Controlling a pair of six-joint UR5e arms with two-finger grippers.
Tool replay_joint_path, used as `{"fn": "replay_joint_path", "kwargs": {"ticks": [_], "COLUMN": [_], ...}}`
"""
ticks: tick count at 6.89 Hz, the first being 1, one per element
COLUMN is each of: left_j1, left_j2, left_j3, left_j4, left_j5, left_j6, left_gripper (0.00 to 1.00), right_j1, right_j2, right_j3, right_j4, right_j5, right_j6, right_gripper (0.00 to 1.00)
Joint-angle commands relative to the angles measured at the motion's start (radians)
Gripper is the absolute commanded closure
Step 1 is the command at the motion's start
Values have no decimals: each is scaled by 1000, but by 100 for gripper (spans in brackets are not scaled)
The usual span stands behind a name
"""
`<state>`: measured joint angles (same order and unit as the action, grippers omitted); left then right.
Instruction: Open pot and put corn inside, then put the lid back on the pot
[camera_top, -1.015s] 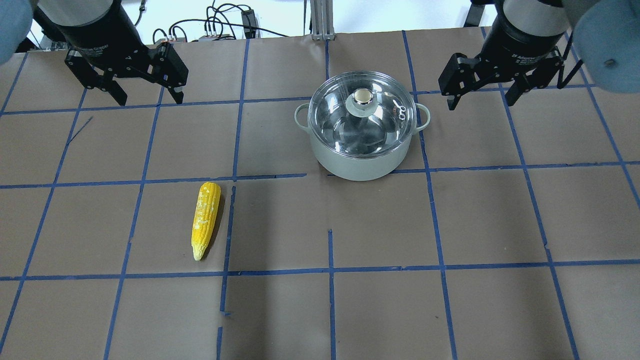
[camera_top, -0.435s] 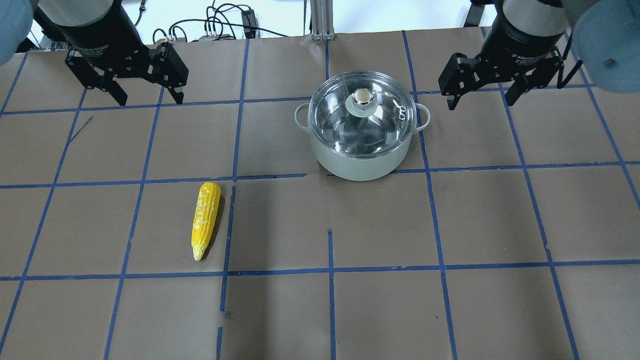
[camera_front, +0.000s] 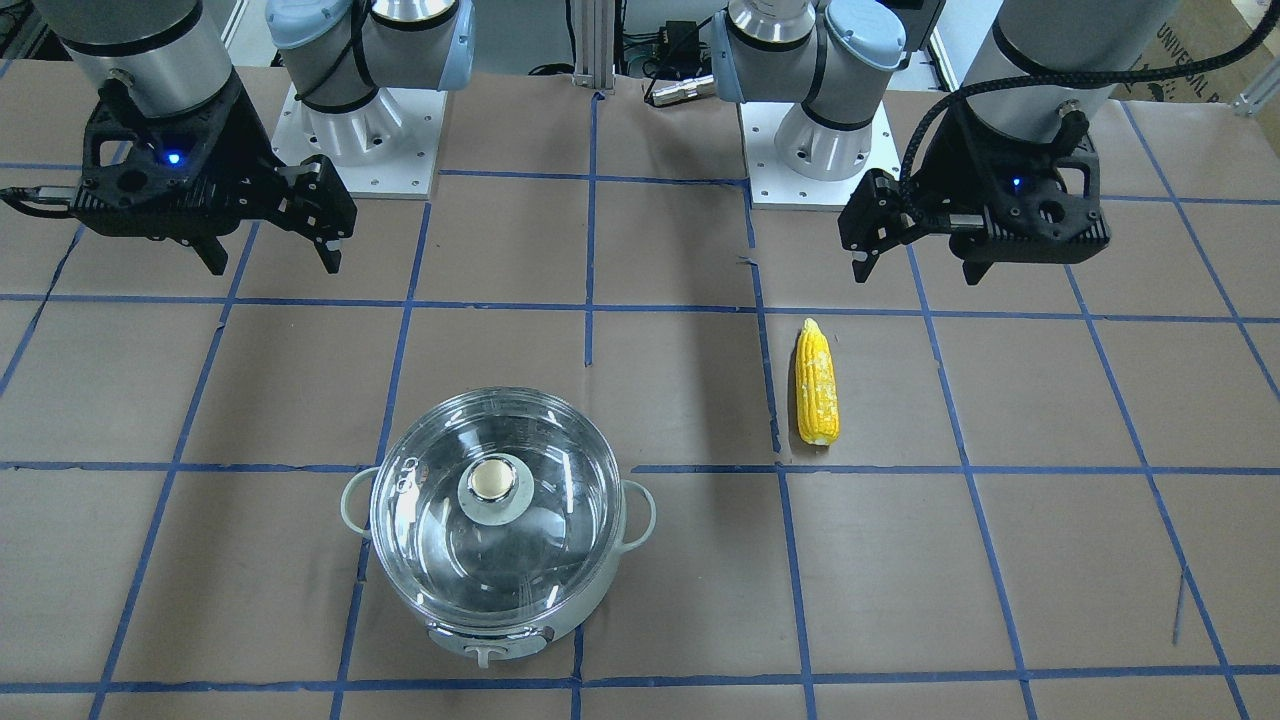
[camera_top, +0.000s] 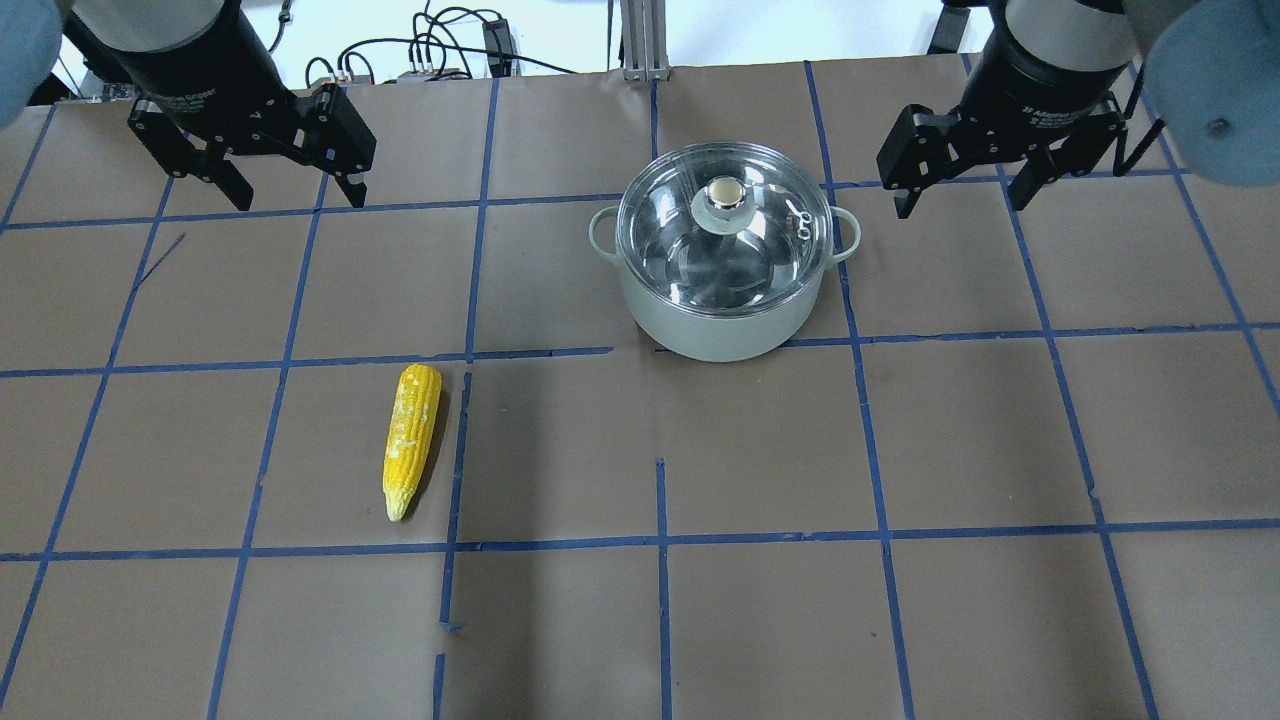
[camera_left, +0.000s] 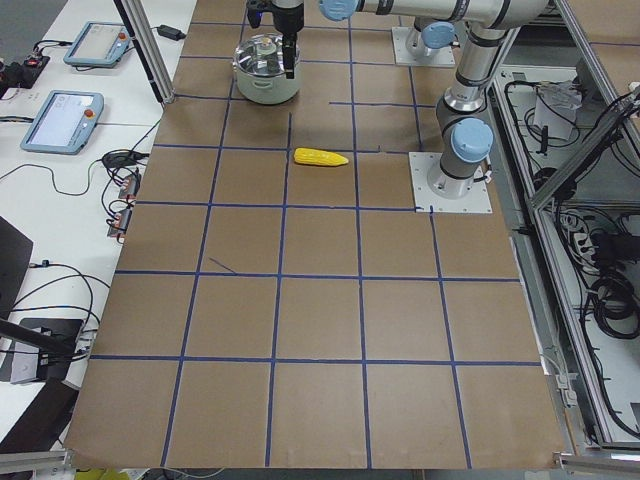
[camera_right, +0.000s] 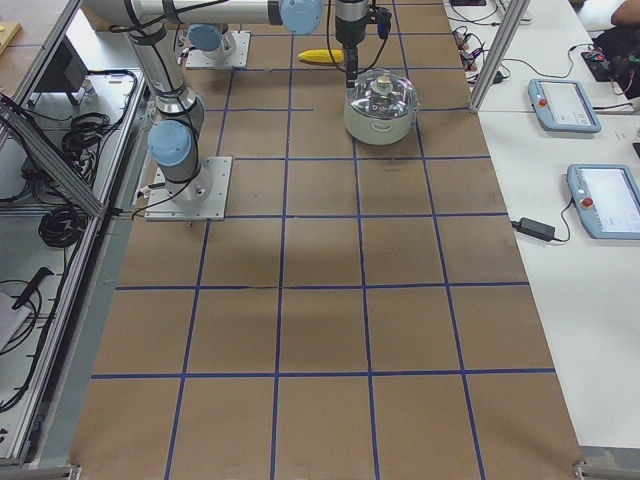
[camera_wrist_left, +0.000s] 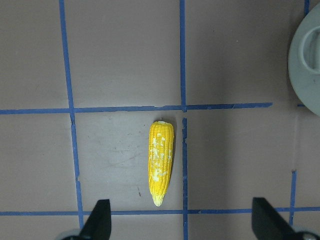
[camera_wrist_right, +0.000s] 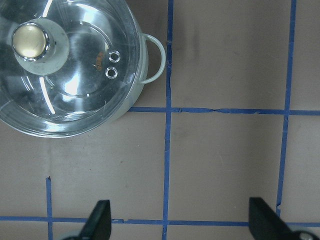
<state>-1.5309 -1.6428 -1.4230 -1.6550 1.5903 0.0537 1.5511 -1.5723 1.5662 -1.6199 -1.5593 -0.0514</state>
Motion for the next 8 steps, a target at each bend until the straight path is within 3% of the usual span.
{"fn": "replay_joint_path", "kwargs": {"ticks": [1,3,6,8], "left_j1": [0,0,0,0], "left_j2": [1,1,1,0], "left_j3": [-1,-1,-1,-1], "left_j4": [0,0,0,0], "left_j5": [-1,-1,-1,-1], "left_j6": [0,0,0,0], "left_gripper": [0,0,0,0], "right_j1": [1,20,182,208], "right_j2": [6,43,176,277], "right_j3": [5,3,-11,-17], "right_j4": [-3,-26,-236,-380], "right_j5": [-1,4,-2,-2], "right_j6": [1,18,135,157], "right_gripper": [5,13,12,12]}}
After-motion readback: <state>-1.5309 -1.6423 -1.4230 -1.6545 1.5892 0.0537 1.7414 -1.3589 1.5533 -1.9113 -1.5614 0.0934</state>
